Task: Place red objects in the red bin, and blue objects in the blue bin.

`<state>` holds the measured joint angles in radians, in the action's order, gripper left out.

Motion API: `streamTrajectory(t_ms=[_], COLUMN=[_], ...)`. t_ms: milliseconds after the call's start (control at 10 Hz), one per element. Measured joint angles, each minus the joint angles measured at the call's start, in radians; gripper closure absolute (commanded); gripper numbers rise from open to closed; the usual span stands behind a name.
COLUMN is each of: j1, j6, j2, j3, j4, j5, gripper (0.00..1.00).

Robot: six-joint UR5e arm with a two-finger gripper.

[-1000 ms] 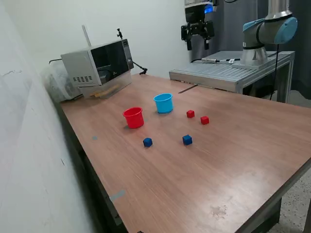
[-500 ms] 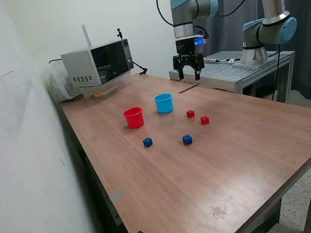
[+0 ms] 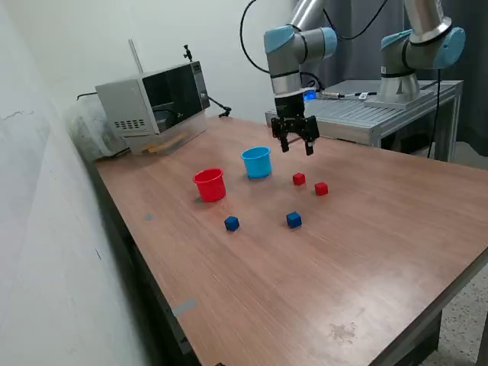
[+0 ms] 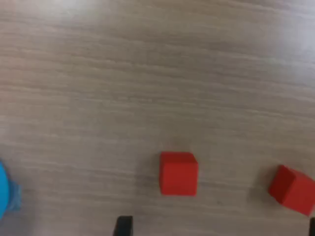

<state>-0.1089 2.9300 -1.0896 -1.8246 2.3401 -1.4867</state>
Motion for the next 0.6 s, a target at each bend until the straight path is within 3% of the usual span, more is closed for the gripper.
streamTrajectory(t_ms=[600], j1=[-0.001], j6=[0.000], j2=[0.092], j3=[0.004], j4=[0.046], j5=[-0.017], gripper=[0.00])
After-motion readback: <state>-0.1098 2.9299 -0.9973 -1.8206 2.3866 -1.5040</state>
